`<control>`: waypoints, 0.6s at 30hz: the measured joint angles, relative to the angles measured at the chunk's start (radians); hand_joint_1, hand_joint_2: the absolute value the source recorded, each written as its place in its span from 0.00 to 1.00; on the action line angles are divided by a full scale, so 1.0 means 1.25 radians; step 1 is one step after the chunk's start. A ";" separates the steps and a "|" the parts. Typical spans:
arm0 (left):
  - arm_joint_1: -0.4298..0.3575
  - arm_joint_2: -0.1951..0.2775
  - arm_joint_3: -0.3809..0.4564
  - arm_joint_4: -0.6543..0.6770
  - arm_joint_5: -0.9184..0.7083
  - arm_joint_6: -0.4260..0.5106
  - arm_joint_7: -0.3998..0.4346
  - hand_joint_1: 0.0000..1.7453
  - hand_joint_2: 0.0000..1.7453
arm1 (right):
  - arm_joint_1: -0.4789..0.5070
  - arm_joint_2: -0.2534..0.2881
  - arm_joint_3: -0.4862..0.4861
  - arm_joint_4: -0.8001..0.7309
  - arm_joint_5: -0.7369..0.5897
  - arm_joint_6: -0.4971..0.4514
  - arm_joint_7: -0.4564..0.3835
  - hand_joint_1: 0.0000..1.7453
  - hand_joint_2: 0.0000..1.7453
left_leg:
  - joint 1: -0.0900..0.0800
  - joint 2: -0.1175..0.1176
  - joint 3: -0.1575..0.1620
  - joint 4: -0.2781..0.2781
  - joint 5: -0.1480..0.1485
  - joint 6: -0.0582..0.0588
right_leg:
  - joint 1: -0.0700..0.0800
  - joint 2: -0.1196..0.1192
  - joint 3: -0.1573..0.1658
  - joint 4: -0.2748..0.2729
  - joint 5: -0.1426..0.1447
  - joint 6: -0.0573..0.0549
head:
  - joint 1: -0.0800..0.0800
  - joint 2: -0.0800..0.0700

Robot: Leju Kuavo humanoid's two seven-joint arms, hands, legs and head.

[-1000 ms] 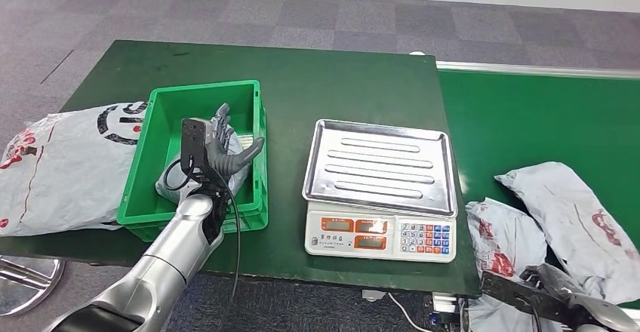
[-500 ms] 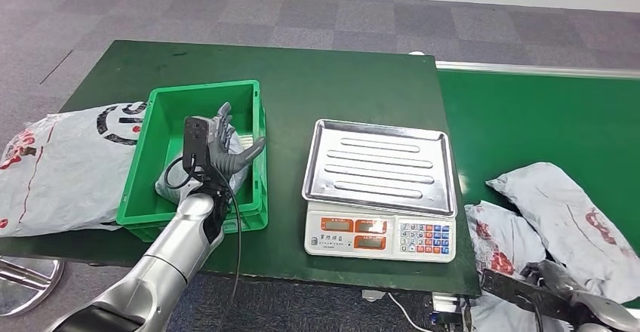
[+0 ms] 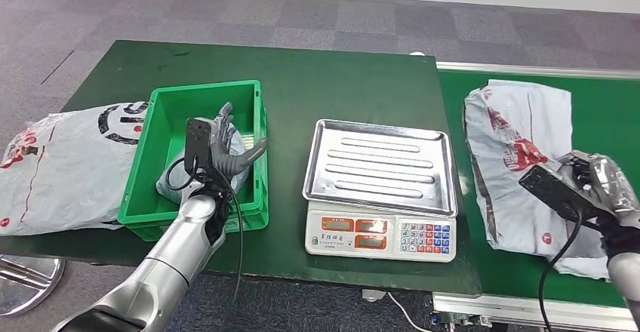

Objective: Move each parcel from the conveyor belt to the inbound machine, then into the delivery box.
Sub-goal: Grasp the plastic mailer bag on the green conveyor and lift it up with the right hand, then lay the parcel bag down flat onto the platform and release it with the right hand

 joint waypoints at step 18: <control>-0.046 -0.051 0.000 0.034 -0.003 -0.020 0.005 0.00 1.00 | -0.130 -0.014 -0.018 -0.021 -0.104 -0.091 -0.042 1.00 1.00 | 0.000 0.001 0.000 0.000 0.000 0.001 | 0.000 0.001 0.000 0.000 0.001 0.001 | 0.000 0.000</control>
